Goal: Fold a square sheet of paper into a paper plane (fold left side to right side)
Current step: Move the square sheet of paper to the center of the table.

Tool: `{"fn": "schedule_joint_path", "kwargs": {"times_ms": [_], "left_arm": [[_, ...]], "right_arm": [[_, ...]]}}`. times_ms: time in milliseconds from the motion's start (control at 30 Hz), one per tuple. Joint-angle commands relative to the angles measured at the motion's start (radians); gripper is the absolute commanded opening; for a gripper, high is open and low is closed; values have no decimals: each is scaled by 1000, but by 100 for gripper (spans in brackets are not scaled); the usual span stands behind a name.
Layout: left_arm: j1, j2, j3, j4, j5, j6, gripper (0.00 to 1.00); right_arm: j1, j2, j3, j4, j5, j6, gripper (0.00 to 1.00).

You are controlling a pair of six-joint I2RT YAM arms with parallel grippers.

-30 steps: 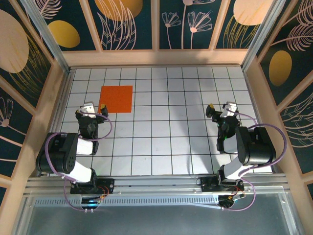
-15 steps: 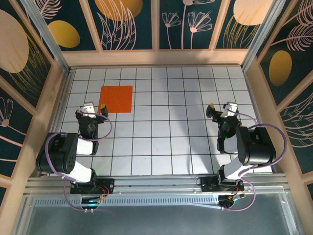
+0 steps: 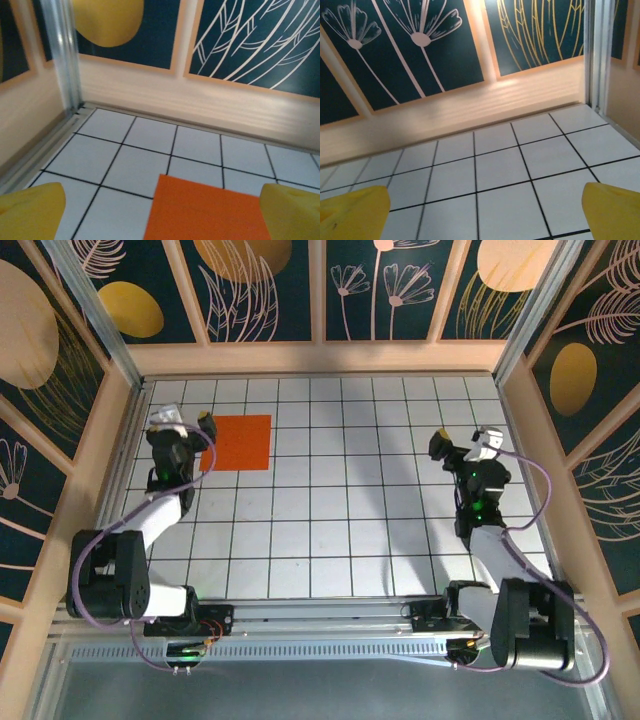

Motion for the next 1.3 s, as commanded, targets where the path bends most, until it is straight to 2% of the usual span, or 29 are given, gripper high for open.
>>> {"fn": "schedule_joint_path", "kwargs": {"times_ms": [0,133,300,467,633,767,933,1133,1267], "left_arm": [[5,94,149,-313,105,-109,99],[5,243,371,-507,254,-148,96],[5,485,643,-745,414,-157,83],[5,647,781,-809,536,-160,68],[5,769,873,-858,555,-165,57],[5,813,876,-862,574,-174,51],[4,796,797,-832,587,-182,46],[-16,712,598,-728,591,-262,40],[-62,635,432,-621,593,-358,36]], "right_arm": [[4,-67,70,-290,-81,100,99],[7,-88,154,-459,-164,140,98],[13,-66,237,-579,-235,167,99],[25,-35,252,-585,-251,179,98],[35,-2,252,-576,-251,197,98],[44,9,258,-579,-240,202,98],[53,12,266,-591,-216,201,98],[58,25,289,-616,-193,205,98],[67,35,298,-626,-178,209,98]]}}
